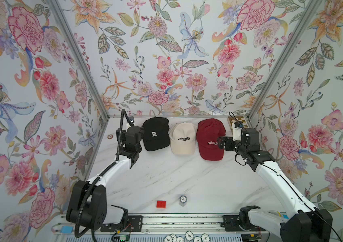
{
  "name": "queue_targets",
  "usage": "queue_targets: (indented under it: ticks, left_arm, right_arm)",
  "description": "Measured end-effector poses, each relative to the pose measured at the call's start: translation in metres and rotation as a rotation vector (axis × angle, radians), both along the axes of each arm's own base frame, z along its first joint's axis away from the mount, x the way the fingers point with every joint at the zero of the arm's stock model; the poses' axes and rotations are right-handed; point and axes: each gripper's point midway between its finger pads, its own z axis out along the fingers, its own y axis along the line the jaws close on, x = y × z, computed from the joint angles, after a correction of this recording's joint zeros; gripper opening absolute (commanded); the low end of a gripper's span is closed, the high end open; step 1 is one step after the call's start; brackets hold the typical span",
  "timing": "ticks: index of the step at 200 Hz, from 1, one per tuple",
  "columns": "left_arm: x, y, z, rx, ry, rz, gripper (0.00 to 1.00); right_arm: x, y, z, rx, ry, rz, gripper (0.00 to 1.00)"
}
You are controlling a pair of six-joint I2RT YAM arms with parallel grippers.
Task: Stack the baseball caps by color
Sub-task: Reset both arms
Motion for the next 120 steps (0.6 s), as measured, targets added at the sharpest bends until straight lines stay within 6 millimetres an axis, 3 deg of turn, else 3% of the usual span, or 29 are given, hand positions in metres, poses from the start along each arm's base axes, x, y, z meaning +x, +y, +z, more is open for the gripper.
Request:
queue_targets:
  ticks: [35, 55, 82, 120]
  left_arm:
    - [-0.043, 0.036, -0.037, 0.011, -0.009, 0.071, 1.0]
    - [-0.057, 0.043, -0.062, 0.021, 0.005, 0.08, 1.0]
    - [-0.061, 0.043, -0.079, 0.025, 0.013, 0.078, 1.0]
    - [-0.053, 0.041, -0.087, 0.036, -0.036, 0.065, 1.0]
  right_arm:
    - [0.003, -0.025, -0.024, -0.082, -0.054, -0.084, 0.99]
    - [0.0, -0.037, -0.046, -0.116, -0.049, -0.127, 0.99]
    - [-0.005, -0.046, -0.069, -0.137, -0.047, -0.159, 0.99]
    - [-0.002, -0.061, -0.08, -0.121, -0.104, -0.207, 0.99]
